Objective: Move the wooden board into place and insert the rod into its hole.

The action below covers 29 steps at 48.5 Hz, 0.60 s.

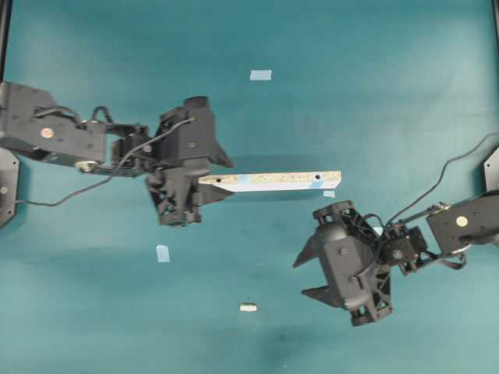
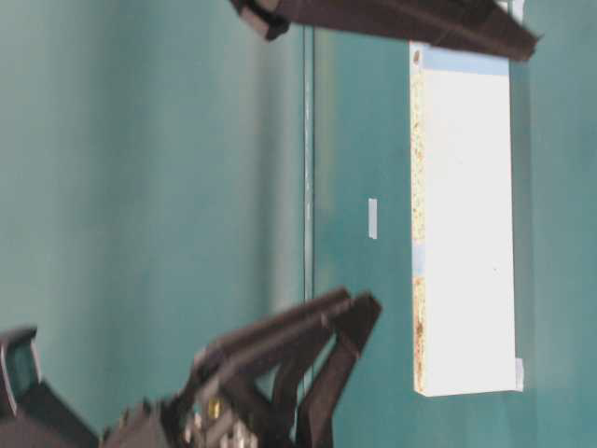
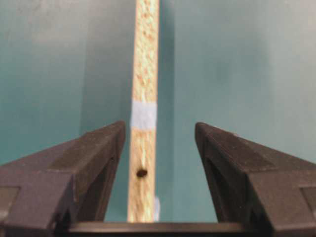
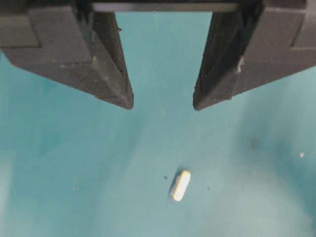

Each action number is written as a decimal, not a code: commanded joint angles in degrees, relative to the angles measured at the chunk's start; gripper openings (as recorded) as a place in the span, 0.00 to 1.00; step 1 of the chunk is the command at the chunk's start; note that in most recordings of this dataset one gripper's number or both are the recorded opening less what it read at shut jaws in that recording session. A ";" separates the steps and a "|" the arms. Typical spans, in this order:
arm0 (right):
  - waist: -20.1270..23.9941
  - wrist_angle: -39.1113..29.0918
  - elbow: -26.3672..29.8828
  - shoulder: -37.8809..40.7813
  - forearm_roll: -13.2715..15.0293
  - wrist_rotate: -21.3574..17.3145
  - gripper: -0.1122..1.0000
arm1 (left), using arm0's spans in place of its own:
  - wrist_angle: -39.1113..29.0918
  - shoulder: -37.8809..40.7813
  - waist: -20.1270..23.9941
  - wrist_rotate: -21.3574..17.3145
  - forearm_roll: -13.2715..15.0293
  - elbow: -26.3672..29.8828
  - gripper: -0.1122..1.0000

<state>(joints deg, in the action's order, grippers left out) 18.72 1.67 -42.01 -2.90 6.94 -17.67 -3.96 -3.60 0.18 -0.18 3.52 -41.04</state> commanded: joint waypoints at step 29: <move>1.14 -26.81 30.06 16.88 -0.18 -12.13 0.66 | 0.70 -6.50 -0.53 0.18 0.09 -8.09 0.68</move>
<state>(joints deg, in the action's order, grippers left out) 19.16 -22.50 -16.35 13.36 6.77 -29.62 -3.78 -8.61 -0.09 -0.09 3.52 -49.13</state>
